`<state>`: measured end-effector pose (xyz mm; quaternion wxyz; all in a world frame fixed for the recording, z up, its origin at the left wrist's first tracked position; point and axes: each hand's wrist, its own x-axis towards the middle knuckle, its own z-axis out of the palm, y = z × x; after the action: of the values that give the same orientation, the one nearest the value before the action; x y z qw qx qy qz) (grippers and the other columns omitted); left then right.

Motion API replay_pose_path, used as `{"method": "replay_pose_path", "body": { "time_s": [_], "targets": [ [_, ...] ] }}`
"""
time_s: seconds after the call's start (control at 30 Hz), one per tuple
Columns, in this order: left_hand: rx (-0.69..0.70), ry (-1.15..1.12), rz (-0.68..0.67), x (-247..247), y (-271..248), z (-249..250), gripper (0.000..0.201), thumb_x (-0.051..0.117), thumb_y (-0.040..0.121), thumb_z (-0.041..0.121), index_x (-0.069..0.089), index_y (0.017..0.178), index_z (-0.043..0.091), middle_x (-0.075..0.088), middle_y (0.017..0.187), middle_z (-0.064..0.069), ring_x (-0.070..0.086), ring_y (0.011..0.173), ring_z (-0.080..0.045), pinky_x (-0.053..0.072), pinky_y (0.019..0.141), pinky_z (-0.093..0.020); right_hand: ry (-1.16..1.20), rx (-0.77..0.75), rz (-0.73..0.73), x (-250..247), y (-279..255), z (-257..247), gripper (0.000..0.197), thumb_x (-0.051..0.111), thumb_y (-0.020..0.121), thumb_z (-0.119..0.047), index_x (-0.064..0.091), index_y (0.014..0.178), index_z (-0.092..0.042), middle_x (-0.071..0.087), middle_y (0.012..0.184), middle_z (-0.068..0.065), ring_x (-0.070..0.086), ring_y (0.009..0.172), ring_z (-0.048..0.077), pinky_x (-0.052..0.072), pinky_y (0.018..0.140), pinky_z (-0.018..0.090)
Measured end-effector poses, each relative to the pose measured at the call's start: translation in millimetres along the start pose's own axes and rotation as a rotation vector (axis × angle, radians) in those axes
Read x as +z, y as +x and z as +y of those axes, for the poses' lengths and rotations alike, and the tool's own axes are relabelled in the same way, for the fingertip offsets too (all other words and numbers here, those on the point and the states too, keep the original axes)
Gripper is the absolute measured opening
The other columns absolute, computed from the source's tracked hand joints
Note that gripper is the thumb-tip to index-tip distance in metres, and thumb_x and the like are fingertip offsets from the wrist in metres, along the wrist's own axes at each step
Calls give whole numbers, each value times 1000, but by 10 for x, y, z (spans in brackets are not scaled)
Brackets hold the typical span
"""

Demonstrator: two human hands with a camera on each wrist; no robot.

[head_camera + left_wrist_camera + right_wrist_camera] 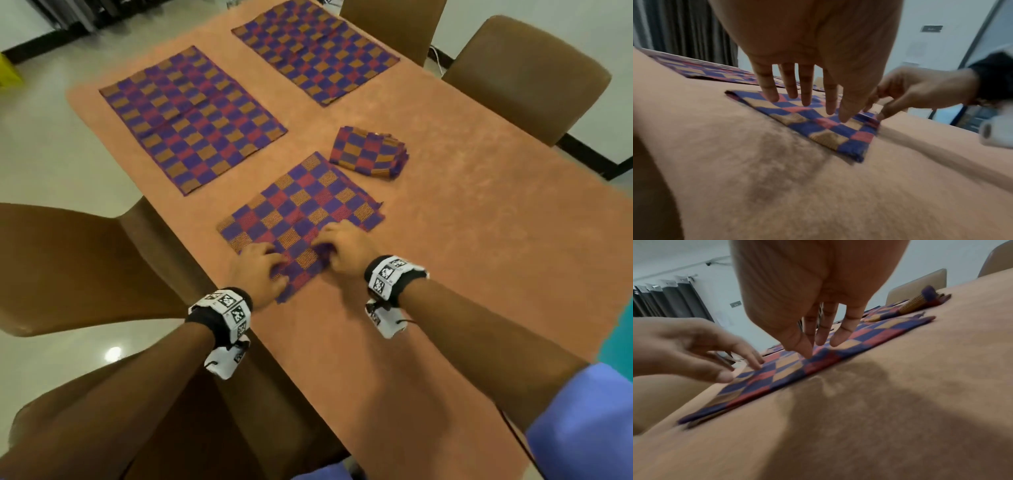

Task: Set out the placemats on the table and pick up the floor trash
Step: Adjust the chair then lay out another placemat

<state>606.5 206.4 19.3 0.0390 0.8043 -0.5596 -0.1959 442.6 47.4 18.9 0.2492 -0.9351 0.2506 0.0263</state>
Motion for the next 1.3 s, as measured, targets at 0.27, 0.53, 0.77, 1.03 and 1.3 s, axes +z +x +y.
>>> {"method": "replay_pose_path", "body": {
  "time_s": [0.27, 0.53, 0.77, 1.03, 1.3],
  "targets": [
    [-33, 80, -23, 143, -122, 241, 55, 59, 81, 45, 52, 131, 24, 43, 146, -8, 41, 133, -28, 42, 104, -43, -256, 41, -113, -224, 32, 455, 53, 60, 83, -23, 53, 135, -27, 45, 146, -1, 43, 122, 22, 40, 92, 37],
    [-75, -150, 81, 63, -87, 148, 29, 51, 89, 29, 72, 109, 23, 65, 123, -1, 59, 110, -23, 48, 88, -33, -283, -21, -123, -170, -46, 385, 56, 60, 84, -39, 48, 137, -31, 44, 147, 1, 42, 130, 24, 42, 94, 46],
    [-11, -258, 316, -146, -229, 186, 25, 53, 91, 27, 71, 106, 19, 71, 96, 0, 61, 85, -20, 50, 75, -36, -304, -53, 35, -371, -98, 279, 32, 46, 98, -30, 63, 126, -30, 60, 133, -5, 50, 124, 22, 35, 91, 42],
    [112, -292, 315, 47, -730, 806, 23, 57, 86, 28, 74, 98, 18, 74, 93, 2, 65, 83, -19, 50, 72, -31, -320, -53, -9, -436, -1007, 521, 37, 52, 93, -22, 62, 127, -33, 60, 134, -7, 49, 128, 24, 38, 90, 48],
    [226, -290, 0, 671, -1507, 1810, 23, 56, 86, 31, 73, 101, 28, 74, 95, 10, 66, 85, -14, 52, 75, -30, -264, -47, -49, -217, -2585, 757, 32, 63, 75, -7, 76, 104, -16, 70, 119, 7, 62, 117, 29, 39, 102, 34]
  ]
}}
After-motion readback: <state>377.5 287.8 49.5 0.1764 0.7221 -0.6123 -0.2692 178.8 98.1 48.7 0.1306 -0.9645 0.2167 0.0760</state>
